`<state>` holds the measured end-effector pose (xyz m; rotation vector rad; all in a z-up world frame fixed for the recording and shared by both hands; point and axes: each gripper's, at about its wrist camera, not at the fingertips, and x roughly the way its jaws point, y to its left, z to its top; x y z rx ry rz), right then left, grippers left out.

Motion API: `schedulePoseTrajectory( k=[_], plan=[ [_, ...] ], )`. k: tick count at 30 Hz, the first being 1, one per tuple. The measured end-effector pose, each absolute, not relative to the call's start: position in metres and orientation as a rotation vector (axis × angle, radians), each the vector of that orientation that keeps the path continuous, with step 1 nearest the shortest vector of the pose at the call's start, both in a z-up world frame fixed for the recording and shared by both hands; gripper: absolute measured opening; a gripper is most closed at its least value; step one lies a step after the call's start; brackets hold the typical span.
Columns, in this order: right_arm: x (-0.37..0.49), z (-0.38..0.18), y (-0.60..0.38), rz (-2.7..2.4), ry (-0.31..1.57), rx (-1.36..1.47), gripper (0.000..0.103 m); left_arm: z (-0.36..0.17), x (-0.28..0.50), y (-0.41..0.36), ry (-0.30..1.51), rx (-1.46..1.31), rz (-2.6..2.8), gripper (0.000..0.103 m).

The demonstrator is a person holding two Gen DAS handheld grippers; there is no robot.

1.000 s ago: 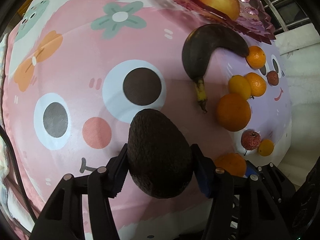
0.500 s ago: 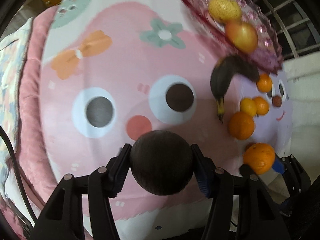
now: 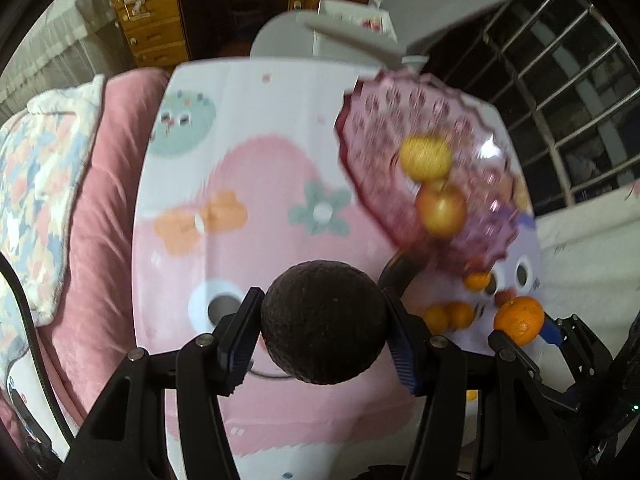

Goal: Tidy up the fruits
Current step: 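Carry the avocado with the left gripper while the right gripper carries the mandarin to the bowl, then open the left gripper over the bowl while the right gripper releases the mandarin into it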

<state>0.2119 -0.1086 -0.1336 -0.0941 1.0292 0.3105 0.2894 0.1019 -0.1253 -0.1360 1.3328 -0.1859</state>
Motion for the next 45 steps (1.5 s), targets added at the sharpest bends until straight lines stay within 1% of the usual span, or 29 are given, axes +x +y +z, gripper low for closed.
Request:
schedulePoseTrajectory(
  k=[6,11,16,28,42,44,45],
  plan=[
    [0.236,-0.119,-0.135,0.313,1.001,-0.106,0.044,-0.096,0.31,0.082,1.26,-0.147,-0.198,0.057],
    [0.26,-0.119,-0.155,0.297,0.987,-0.105,0.044,-0.09,0.326,0.061,1.235,-0.152,-0.214,0.057],
    [0.28,-0.128,-0.173,0.281,0.999,-0.084,0.044,-0.101,0.344,0.041,1.239,-0.149,-0.208,0.057],
    [0.313,-0.161,-0.198,0.306,1.083,-0.011,0.044,-0.155,0.377,0.006,1.319,-0.094,-0.186,0.057],
    [0.332,-0.185,-0.206,0.295,1.14,0.032,0.045,-0.176,0.397,-0.007,1.349,-0.052,-0.175,0.058],
    [0.333,-0.186,-0.207,0.29,1.143,0.035,0.045,-0.169,0.397,-0.006,1.314,-0.066,-0.191,0.059],
    [0.334,-0.186,-0.207,0.289,1.146,0.044,0.048,-0.163,0.398,-0.005,1.294,-0.074,-0.202,0.064]
  ],
)
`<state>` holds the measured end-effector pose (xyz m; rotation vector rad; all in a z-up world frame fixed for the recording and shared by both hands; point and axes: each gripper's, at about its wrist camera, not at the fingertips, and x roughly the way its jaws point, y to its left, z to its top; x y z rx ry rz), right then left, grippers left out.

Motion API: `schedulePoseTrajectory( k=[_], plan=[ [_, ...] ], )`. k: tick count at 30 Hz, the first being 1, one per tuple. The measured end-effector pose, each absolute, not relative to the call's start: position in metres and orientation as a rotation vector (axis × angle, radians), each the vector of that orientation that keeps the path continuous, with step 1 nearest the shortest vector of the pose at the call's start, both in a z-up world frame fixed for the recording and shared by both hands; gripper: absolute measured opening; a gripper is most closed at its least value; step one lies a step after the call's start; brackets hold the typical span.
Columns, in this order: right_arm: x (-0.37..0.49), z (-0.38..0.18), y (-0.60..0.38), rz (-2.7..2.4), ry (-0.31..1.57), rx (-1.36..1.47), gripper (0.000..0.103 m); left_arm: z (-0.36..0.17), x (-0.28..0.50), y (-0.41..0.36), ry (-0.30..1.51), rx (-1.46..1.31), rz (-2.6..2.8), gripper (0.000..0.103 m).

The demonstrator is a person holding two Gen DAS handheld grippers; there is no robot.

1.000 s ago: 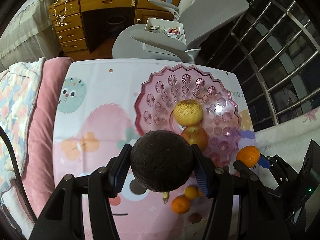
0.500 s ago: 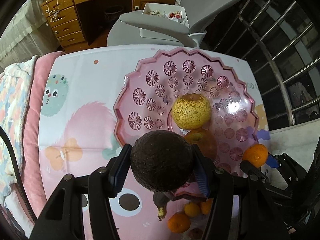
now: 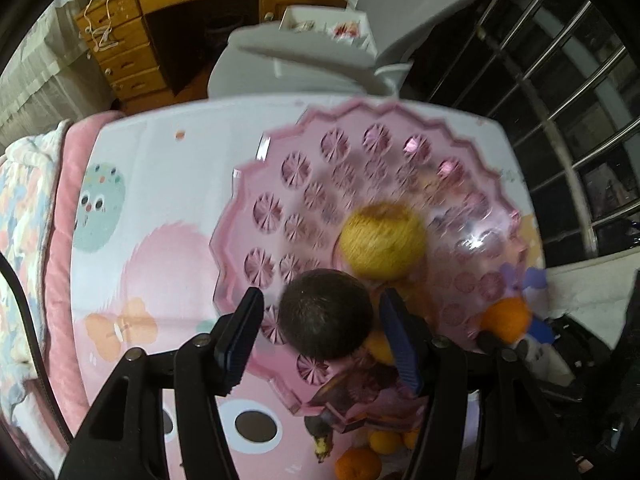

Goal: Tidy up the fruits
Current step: 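Open the left gripper over the bowl while the right gripper releases the mandarin into it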

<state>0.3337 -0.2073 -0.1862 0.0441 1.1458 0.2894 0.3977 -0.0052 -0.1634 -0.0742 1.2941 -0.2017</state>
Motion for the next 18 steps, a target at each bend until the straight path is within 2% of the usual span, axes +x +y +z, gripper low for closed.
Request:
schedulePoseTrajectory(
  k=[1,3,5,9,18],
  plan=[
    [0.334,-0.186,-0.208,0.29,1.144,0.056,0.05,-0.159,0.398,-0.005,1.279,-0.074,-0.205,0.068],
    [0.334,-0.183,-0.21,0.287,1.142,0.081,0.061,-0.151,0.398,-0.004,1.26,-0.069,-0.202,0.068],
    [0.332,-0.178,-0.211,0.276,1.13,0.098,0.066,-0.145,0.397,-0.001,1.25,-0.073,-0.201,0.068],
    [0.327,-0.169,-0.21,0.268,1.113,0.108,0.066,-0.136,0.389,0.006,1.242,-0.081,-0.204,0.071],
    [0.291,-0.145,-0.206,0.212,1.067,0.131,0.066,-0.118,0.356,0.017,1.215,-0.076,-0.261,0.072]
  ],
)
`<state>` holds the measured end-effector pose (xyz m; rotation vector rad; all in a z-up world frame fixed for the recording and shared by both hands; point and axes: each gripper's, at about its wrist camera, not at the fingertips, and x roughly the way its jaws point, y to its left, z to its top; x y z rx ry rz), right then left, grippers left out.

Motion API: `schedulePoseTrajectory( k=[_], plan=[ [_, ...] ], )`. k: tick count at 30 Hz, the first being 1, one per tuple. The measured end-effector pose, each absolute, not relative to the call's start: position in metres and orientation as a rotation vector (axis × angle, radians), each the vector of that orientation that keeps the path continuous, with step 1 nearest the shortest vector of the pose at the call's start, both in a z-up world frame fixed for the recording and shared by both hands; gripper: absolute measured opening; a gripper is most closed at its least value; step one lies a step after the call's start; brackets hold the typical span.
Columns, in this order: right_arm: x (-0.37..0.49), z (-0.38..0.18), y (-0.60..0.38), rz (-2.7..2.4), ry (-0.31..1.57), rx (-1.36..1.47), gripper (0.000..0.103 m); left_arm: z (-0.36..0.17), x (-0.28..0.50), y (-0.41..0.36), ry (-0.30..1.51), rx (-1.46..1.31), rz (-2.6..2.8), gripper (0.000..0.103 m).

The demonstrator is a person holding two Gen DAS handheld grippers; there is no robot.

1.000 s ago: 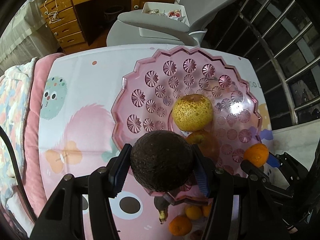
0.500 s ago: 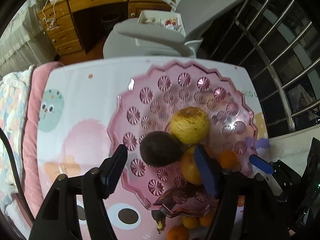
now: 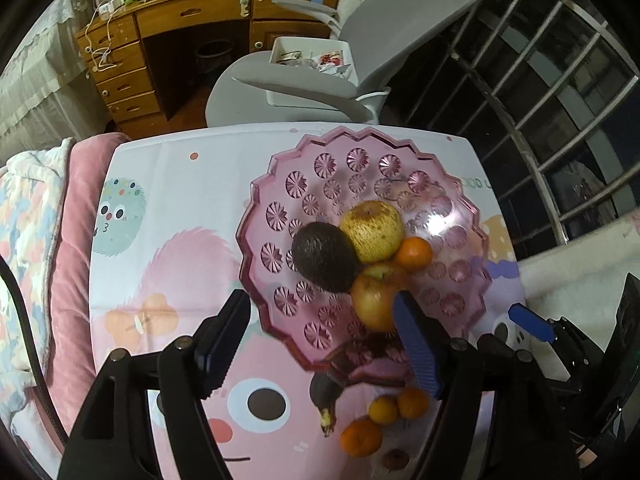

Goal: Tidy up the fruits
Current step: 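Open the left gripper over the bowl while the right gripper releases the mandarin into it, then grasp a mandarin beside the banana with the left gripper while the right gripper grasps a small mandarin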

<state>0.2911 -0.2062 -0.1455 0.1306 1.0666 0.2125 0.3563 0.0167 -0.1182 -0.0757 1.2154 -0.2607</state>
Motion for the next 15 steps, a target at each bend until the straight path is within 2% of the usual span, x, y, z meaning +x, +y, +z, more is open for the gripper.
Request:
schedulePoseTrajectory(
  k=[15],
  plan=[
    [0.183,-0.126,-0.191,0.047,1.047,0.207,0.066,-0.097,0.274,0.045,1.217,-0.006,-0.391,0.072]
  ],
)
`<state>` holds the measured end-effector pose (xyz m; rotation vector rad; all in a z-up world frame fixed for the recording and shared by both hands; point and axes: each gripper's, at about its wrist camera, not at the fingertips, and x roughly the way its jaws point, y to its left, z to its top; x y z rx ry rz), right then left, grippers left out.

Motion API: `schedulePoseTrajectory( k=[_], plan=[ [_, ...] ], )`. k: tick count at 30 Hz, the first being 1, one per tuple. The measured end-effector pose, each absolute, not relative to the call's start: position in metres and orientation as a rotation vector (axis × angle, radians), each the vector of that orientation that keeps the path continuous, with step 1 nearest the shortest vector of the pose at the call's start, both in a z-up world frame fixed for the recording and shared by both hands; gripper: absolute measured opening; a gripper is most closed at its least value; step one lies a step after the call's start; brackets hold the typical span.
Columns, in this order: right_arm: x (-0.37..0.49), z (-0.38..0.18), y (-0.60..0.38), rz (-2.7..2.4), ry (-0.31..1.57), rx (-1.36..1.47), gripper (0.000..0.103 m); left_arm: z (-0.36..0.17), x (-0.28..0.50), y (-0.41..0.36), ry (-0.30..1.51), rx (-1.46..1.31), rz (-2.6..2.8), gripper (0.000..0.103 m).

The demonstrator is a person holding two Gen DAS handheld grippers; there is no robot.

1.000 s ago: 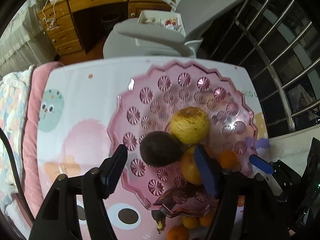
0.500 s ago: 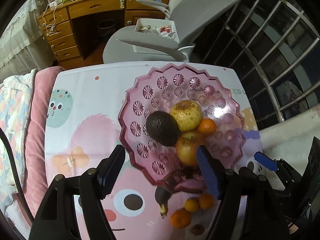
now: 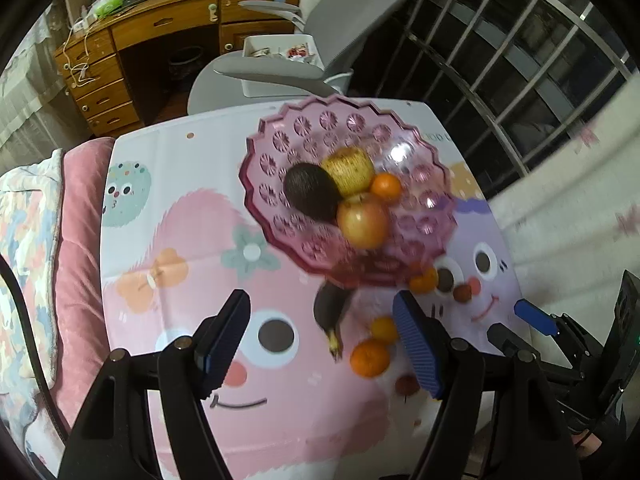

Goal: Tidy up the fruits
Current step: 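Grasp a mandarin beside the banana with the left gripper while the right gripper grasps a small mandarin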

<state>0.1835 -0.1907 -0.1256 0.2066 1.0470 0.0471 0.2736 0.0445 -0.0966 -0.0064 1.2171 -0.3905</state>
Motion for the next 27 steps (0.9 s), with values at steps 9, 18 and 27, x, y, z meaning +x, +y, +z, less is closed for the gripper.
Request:
schedulePoseTrajectory(
  k=[9,18,27],
  plan=[
    [0.119,-0.129,-0.173,-0.014,1.045,0.268,0.066,-0.1,0.23,0.048,1.218,0.052,-0.482,0.072],
    [0.076,-0.149,-0.161,-0.062,1.021,0.233,0.066,-0.109,0.22,0.036,1.204,0.029,-0.574,0.074],
    [0.061,-0.172,-0.155,-0.128,1.017,0.186,0.066,-0.146,0.214,0.011,1.262,0.067,-0.629,0.075]
  ],
)
